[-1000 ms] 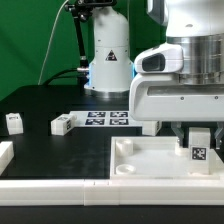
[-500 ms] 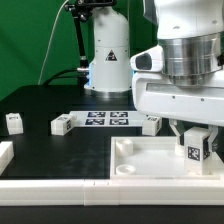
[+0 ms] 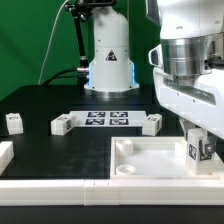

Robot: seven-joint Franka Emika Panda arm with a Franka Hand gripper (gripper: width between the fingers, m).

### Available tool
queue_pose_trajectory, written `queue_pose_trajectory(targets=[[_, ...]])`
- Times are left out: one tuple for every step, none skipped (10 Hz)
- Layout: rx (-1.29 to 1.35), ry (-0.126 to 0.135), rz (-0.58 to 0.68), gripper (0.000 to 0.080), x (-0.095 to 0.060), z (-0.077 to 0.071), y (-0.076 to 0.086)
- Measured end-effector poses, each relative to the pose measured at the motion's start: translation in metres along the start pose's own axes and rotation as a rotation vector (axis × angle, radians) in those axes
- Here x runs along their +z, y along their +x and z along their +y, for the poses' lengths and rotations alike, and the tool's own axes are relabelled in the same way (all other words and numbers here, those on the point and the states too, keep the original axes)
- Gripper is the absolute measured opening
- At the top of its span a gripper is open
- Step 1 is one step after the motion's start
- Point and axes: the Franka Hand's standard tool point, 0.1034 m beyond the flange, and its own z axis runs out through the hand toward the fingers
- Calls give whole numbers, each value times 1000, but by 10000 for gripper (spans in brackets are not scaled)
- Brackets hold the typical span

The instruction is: Assemble one leg

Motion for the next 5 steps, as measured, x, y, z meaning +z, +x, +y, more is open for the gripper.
queue_pose_trajectory(targets=[[78, 3, -4, 290, 0, 0, 0], [178, 8, -9, 290, 0, -1, 1], [249, 8, -9, 290, 0, -1, 0], [323, 11, -9, 290, 0, -2, 0], [373, 13, -8, 290, -1, -2, 1]])
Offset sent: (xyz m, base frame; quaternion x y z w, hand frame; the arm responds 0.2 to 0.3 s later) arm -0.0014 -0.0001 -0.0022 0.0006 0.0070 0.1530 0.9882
